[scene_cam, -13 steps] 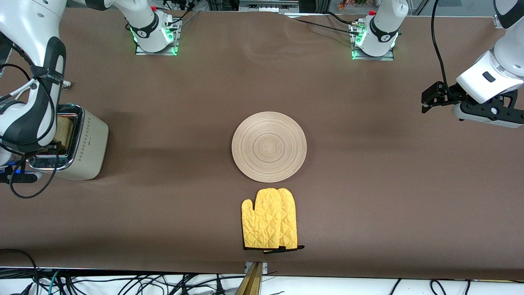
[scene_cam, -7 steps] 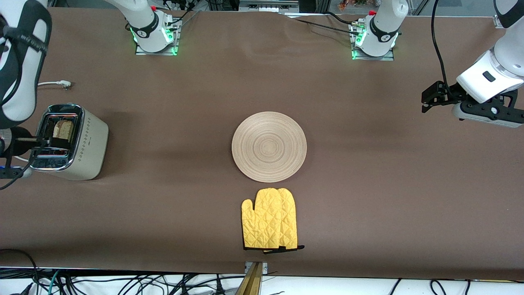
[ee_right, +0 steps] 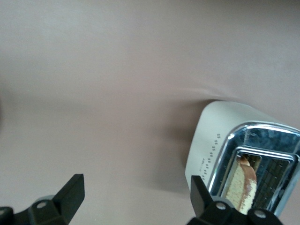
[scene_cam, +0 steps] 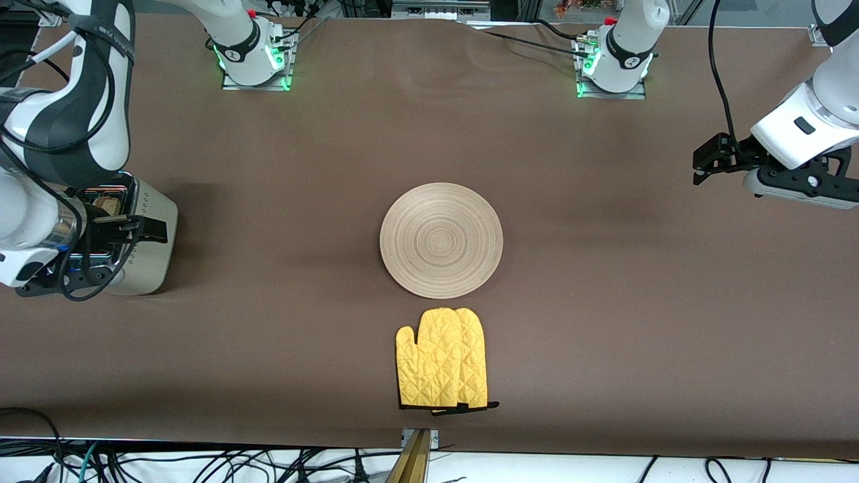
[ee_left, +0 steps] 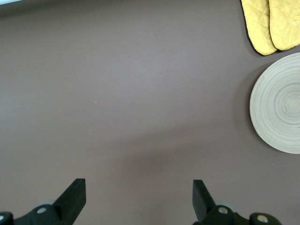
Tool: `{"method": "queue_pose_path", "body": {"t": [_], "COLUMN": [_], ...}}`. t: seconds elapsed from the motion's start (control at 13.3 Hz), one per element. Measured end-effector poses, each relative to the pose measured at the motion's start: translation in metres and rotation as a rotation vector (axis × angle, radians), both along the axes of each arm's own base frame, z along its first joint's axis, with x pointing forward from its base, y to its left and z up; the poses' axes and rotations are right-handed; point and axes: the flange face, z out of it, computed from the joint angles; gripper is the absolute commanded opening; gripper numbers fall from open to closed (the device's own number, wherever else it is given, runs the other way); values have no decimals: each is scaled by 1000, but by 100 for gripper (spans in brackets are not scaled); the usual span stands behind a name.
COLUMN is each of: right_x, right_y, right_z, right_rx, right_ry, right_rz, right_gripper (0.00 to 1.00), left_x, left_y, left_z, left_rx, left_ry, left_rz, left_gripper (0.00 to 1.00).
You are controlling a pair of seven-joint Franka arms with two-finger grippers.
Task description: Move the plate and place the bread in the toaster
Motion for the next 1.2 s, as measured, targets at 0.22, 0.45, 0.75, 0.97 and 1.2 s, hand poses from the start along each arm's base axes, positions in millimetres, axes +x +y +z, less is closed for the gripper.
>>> {"method": "queue_pose_path", "body": {"t": [0.22, 0.45, 0.75, 0.97, 1.2], "right_x": [-2, -13, -42, -70, -84], "right_y": [17, 29, 9, -27, -59], "right_z": [20, 44, 73, 77, 75], "right_rx": [-17, -74, -16, -1, 5], "right_ry": [-72, -157, -190, -171, -163], "right_rz": [-40, -126, -195, -244, -248], "right_gripper": [100, 100, 100, 100, 100], "left_x": [0, 0, -1, -1, -1], "left_y": [-3, -3, -6, -6, -8], "left_z": [0, 0, 0, 0, 0], "left_rx": [0, 0, 0, 0, -1], "left_ry": [1, 1, 1, 1, 1], "left_rz": [-4, -6, -10, -11, -15], "left_gripper": [100, 100, 100, 100, 100]}}
